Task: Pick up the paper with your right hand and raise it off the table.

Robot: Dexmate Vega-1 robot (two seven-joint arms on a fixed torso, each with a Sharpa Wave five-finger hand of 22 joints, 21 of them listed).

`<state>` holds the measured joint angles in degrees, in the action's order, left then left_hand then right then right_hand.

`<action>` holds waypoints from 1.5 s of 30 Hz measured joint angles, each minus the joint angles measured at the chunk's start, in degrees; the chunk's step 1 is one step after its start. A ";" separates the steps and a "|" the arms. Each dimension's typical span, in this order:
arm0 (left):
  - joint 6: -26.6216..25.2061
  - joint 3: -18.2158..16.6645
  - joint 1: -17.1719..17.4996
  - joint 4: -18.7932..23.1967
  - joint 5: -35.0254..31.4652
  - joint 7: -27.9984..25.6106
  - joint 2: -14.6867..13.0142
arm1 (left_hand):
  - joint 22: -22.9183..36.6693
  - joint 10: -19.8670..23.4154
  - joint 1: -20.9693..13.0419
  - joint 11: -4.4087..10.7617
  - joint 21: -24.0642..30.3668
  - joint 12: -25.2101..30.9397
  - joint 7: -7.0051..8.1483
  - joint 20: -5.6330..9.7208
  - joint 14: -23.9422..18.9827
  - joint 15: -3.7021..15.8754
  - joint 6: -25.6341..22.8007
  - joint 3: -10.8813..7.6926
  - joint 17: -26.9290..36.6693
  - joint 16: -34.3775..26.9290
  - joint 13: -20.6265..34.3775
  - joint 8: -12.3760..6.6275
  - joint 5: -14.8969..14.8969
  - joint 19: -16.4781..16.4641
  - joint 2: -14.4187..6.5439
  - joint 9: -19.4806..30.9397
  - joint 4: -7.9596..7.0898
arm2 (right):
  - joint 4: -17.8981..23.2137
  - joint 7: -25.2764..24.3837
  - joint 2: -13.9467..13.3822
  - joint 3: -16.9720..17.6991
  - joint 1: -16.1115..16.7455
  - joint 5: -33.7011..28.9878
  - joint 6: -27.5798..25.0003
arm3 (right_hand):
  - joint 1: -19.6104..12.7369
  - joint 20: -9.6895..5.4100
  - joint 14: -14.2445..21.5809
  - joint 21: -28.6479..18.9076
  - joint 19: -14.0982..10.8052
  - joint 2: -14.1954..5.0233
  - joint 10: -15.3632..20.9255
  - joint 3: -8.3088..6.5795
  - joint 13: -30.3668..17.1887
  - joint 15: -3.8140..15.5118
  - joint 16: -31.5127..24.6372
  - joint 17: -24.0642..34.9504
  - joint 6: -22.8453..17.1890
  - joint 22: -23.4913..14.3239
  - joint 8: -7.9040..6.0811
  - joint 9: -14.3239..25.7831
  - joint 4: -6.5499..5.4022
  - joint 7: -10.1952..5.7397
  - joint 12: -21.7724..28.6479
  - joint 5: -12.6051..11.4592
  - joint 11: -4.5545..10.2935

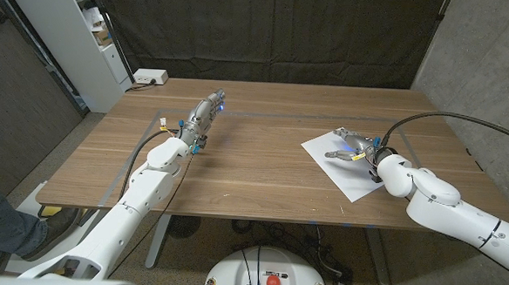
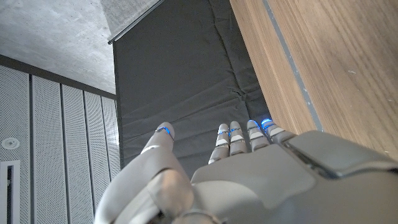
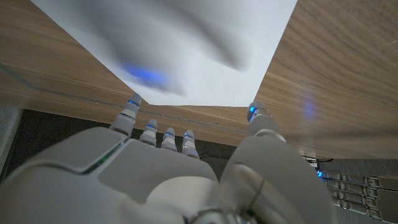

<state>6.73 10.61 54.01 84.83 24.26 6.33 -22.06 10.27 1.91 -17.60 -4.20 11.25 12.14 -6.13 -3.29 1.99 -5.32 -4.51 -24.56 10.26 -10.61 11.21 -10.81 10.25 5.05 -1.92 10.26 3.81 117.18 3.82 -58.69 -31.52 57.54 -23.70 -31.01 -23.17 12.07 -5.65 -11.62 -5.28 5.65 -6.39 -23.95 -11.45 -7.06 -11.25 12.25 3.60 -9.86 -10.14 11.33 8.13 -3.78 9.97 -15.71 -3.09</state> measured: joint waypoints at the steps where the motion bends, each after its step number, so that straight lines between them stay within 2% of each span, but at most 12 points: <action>1: -0.04 0.01 -0.09 -0.01 -0.01 0.00 -0.02 | 0.00 0.00 0.00 0.00 0.00 0.00 0.00 0.00 0.00 0.00 0.00 0.00 0.00 0.00 0.00 0.00 0.00 0.00 0.00 0.00 0.00 | -0.12 -0.09 0.14 -0.12 -0.07 0.06 -0.08 | 0.00 0.00 0.00 0.00 0.00 0.00 -0.10 0.00 0.00 0.00 0.00 0.00 0.00 0.00 0.00 0.00 0.00 0.00 0.00 0.00 -0.10; 27: -0.61 0.62 -2.12 -2.34 -0.37 0.89 0.11 | -0.01 0.00 0.00 0.00 0.00 0.00 -0.22 0.00 0.01 0.01 -0.22 -0.06 0.00 0.00 0.00 0.00 0.00 -0.01 0.00 0.00 0.40 | -4.57 -1.77 2.48 -3.05 -2.56 2.76 -1.11 | 0.22 0.11 0.01 0.00 -0.51 0.22 -0.29 0.47 0.28 0.01 0.00 0.01 -0.25 -0.01 -0.28 0.00 0.01 0.19 0.62 -0.84 -0.29; 29: -0.66 0.70 -2.28 -2.48 -0.40 0.92 0.15 | -0.01 0.00 0.00 0.00 0.00 0.00 -0.31 0.00 0.01 0.01 -0.31 -0.05 0.00 0.00 0.00 0.00 0.00 -0.01 0.00 0.00 0.41 | -4.77 -1.61 2.51 -3.28 -2.75 2.83 -1.23 | 0.22 0.11 0.01 0.00 -0.50 0.22 -0.29 0.47 0.28 0.01 0.00 0.01 -0.45 0.00 -0.71 0.00 0.01 -0.01 0.67 -1.11 -0.29; 37: -0.98 0.95 -2.69 -2.85 -0.63 1.01 0.27 | -0.01 0.00 0.00 0.00 0.00 0.00 -0.31 -0.22 0.01 0.01 -0.31 -0.06 0.00 0.00 0.00 0.00 0.00 0.22 0.00 0.00 0.41 | -5.87 -1.06 2.70 -4.37 -3.75 3.06 -1.58 | -0.13 0.09 0.01 0.43 -0.49 0.53 -0.06 0.47 0.27 0.01 -0.22 0.02 -1.27 0.17 -0.80 0.00 0.01 0.20 0.67 -1.27 -0.08; 39: -1.02 0.99 -2.75 -2.90 -0.68 1.01 0.28 | -0.02 0.00 0.00 0.00 0.00 0.00 -0.31 -0.22 0.01 0.01 -0.31 -0.06 0.00 0.00 0.00 0.00 0.00 0.22 0.00 0.00 0.40 | -6.18 -1.05 2.76 -4.63 -3.96 3.07 -1.61 | -0.52 -0.02 0.04 0.58 -0.62 0.14 0.29 0.47 0.27 0.04 -0.22 0.02 -1.82 0.17 -1.16 0.00 0.00 -0.31 1.10 -1.72 0.19; 45: -1.23 1.02 -2.82 -2.93 -0.75 1.01 0.29 | -0.02 0.00 0.30 0.00 0.00 0.00 -0.31 -0.22 0.01 0.01 -0.31 -0.07 0.00 0.00 0.00 0.00 0.00 0.21 -0.30 -0.01 0.40 | -7.06 -0.97 3.02 -5.49 -4.53 3.07 -1.80 | -1.36 -0.21 0.87 0.78 -1.05 -0.09 1.42 0.30 0.27 0.85 -0.68 0.02 -3.63 0.17 -1.74 0.00 0.17 -0.33 1.55 -2.17 0.50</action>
<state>5.50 11.63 51.19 81.89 23.52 7.34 -21.78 10.26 1.90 -17.30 -4.20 11.25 12.14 -6.44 -3.51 2.00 -5.32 -4.82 -24.63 10.25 -10.61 11.21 -10.81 10.25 5.27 -2.22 10.25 4.20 110.12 2.84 -55.67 -37.01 53.00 -20.62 -32.80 -24.53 11.86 -4.78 -10.84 -6.33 5.56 -4.97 -23.65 -11.19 -6.21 -11.92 12.27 -0.03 -9.69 -11.88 11.33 8.30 -4.11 11.53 -17.88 -2.60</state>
